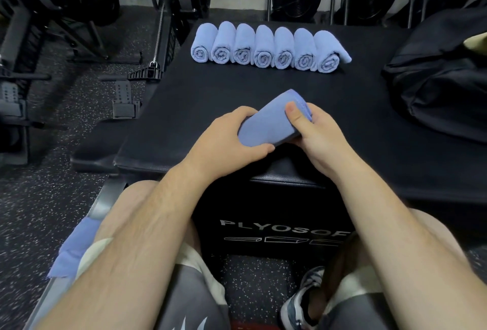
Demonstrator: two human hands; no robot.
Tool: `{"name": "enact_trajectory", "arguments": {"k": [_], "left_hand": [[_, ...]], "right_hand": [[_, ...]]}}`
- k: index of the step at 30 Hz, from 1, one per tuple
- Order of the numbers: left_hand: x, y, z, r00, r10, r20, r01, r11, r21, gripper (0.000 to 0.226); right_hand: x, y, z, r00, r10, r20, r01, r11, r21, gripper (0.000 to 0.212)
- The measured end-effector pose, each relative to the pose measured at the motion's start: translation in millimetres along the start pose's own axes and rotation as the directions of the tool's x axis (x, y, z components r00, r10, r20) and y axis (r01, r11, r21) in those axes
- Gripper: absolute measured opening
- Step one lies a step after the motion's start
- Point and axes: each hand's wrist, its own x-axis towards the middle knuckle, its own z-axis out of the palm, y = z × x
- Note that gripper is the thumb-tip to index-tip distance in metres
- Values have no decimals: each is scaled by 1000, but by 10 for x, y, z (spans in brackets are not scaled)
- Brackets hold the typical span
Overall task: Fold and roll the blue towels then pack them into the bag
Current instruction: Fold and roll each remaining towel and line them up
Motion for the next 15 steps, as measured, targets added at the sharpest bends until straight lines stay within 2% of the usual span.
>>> {"name": "enact_trajectory", "arguments": {"k": [2,4,8,12,15], "left_hand": [[-27,-44,-94,1000,7,-16,-8,996,-87,51],[-38,-106,-179,997,-5,-78,-9,984,-177,47],[-22,-218,-268,985,-73,-157,8,924,-382,43],[-41,-259,-298,990,-81,-114,40,946,-322,31],[-55,-270,-279,992,-67,-106,20,921,-390,22]], "right_hand": [[4,-34,67,996,-10,-90,0,995,-101,57],[21,-54,122,995,-45,-90,32,990,-136,67],[13,-116,209,987,-97,-132,77,986,-148,56],[32,-56,309,969,-95,-228,49,979,-198,60],[73,-47,414,956,-58,-288,7,985,-175,69]]}}
